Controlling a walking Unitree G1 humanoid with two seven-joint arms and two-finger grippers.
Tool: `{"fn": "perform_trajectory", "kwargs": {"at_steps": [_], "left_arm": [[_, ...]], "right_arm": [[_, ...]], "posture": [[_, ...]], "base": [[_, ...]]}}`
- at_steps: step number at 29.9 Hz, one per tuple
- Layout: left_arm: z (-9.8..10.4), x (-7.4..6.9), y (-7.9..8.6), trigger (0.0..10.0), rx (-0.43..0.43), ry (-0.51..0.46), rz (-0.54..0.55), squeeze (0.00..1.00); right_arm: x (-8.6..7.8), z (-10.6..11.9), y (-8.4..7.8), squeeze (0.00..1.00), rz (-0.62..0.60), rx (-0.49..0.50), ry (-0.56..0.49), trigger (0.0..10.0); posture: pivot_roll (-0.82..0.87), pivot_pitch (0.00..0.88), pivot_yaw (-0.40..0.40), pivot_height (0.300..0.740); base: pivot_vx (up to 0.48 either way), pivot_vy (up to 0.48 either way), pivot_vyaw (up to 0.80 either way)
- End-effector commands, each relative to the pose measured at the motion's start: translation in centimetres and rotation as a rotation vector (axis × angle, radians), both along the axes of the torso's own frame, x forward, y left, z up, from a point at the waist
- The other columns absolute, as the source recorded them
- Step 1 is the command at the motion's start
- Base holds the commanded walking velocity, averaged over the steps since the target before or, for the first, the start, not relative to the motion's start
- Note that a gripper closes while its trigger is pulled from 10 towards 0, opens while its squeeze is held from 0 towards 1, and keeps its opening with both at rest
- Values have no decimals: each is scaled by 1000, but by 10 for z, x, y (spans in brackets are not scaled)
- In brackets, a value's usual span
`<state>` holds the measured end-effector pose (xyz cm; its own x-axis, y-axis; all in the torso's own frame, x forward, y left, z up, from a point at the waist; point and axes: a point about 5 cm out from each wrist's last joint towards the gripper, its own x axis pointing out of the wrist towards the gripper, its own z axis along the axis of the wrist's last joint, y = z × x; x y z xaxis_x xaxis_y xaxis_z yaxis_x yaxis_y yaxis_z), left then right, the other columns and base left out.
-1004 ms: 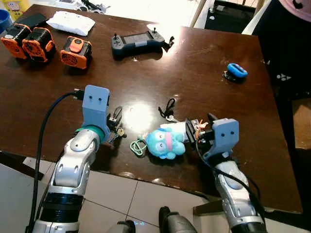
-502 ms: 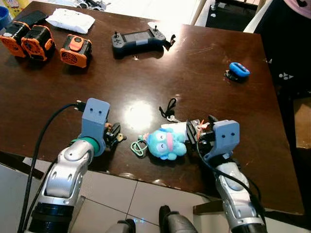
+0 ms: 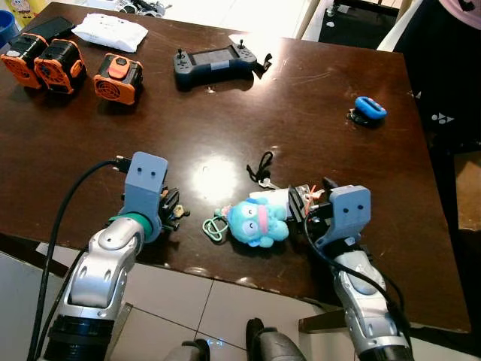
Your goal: Hang keys on a hook
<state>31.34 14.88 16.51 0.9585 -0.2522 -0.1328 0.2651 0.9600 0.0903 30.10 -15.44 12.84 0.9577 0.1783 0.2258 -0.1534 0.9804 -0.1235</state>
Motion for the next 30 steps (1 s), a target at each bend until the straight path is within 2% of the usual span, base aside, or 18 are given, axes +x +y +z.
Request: {"fn": "perform_trajectory", "kwargs": {"at_steps": [1,2,3,4,5,7,8,9,10,11,12,16,17,18,20,21,24,30], "left_arm": [[12,-2,-4,10000,-24,-68,-35,0],[21,-2,-6,10000,-42,-113,-49,0],[21,-2,-6,10000,-42,-113,-49,0],[40,-1,-10,10000,-67,-205,-64,0],[40,-1,-10,10000,-67,-205,-64,0],[76,-3,-16,10000,-102,-368,-89,0],[76,-3,-16,10000,-102,-368,-89,0],[90,-5,-18,10000,-119,-431,-95,0],[90,-5,-18,10000,-119,-431,-95,0],[100,-6,-18,10000,-121,-477,-83,0],[99,-3,-16,10000,-89,-490,-46,0],[97,-1,-14,10000,-63,-495,-20,0],[86,1,-10,10000,-51,-468,26,0],[86,1,-10,10000,-51,-468,26,0],[60,0,-4,10000,-19,-410,80,0],[60,0,-4,10000,-19,-410,80,0],[42,-4,-3,10000,3,-369,82,0],[37,-6,-1,10000,1,-353,87,0]], "right_arm": [[-3,-6,-4,0,-11,1,28,10000],[-3,-6,-4,0,-11,0,28,10000],[-3,-6,-4,0,-11,0,28,10000],[-2,-5,-4,0,-9,0,27,10000],[-2,-5,-4,0,-9,0,27,10000],[-1,-4,-3,0,-5,0,24,10000],[-1,-4,-3,0,-5,0,24,10000],[-1,-4,-2,0,-3,1,23,10000],[-1,-4,-2,0,-3,1,23,10000],[-1,-4,0,0,1,3,20,10000],[-1,-2,2,0,5,8,14,10000],[0,-1,4,0,7,11,9,10000],[0,1,7,0,9,24,-3,10000],[0,1,7,0,9,24,-3,10000],[-1,7,12,0,14,51,-25,10000],[-1,7,12,0,14,51,-25,10000],[0,9,14,0,14,66,-32,10000],[1,11,15,0,18,76,-38,10000]], "posture": [[-162,210,22,740],[-162,210,22,740],[-162,210,22,740],[-160,208,21,740],[-160,208,21,740],[-159,206,21,740],[-159,206,21,740],[-157,203,22,740],[-157,203,22,740],[-155,200,23,740],[-155,198,27,740],[-155,198,27,740],[-160,197,31,740],[-160,197,31,740],[-159,197,29,740],[-159,197,29,740],[-149,195,25,740],[-141,194,22,740]], "base": [[0,0,0],[0,0,0],[0,0,0],[0,0,0],[0,0,0],[0,0,0],[0,0,0],[0,0,0],[0,0,0],[0,0,0],[0,0,0],[0,0,0],[0,0,0],[0,0,0],[0,0,0],[0,0,0],[0,0,0],[0,0,0]]}}
